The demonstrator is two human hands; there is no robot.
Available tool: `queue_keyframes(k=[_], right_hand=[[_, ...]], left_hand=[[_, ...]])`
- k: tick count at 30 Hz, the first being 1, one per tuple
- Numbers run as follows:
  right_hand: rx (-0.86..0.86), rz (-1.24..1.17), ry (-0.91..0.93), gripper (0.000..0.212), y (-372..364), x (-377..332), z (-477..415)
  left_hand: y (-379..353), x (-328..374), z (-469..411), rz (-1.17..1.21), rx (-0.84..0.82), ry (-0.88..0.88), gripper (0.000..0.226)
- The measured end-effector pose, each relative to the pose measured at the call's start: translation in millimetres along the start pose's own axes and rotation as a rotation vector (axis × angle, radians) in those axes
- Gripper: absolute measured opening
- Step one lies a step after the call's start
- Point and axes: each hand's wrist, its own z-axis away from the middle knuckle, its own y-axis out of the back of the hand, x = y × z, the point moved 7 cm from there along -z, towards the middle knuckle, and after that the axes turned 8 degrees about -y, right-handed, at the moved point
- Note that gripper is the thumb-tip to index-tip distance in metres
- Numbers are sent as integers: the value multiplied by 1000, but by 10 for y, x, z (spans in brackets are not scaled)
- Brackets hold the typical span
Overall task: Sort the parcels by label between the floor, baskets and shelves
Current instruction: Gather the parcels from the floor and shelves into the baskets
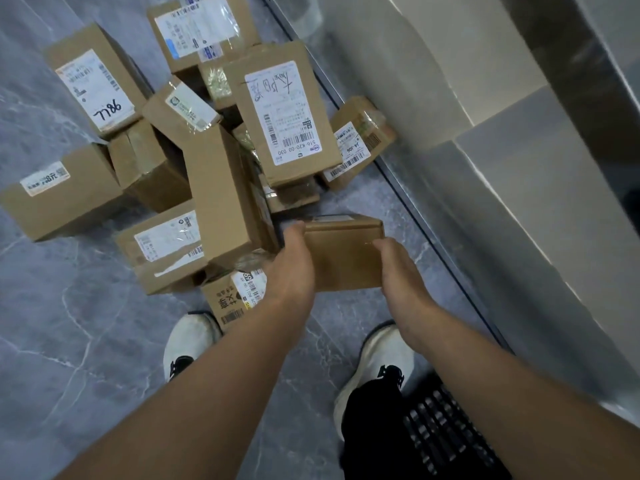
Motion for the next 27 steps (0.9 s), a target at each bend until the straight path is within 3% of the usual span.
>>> queue_keyframes(k=[2,6,8,12,19,22,27], right_hand=[[27,-6,4,56,13,0,-10],[24,-103,25,36,10,22,-5],[31,-136,41,36,-4,51,41],[81,-211,98,26,20,67,219],[177,-201,163,33,164,-3,824],[240,-248,132,47,264,-26,1111],[218,-371,45,44,371,-54,1652]], left_hand=[[-7,-7,15,-4,1,-1,91],[72,-5,64,61,7,-20,67],[127,-49,79,80,-15,-42,51],[285,-176,211,105,-59,-13,53],[454,82,607,127,-147,0,58],[554,295,808,101,-187,-31,60],[702,791,1363,-20,-245,-99,60]])
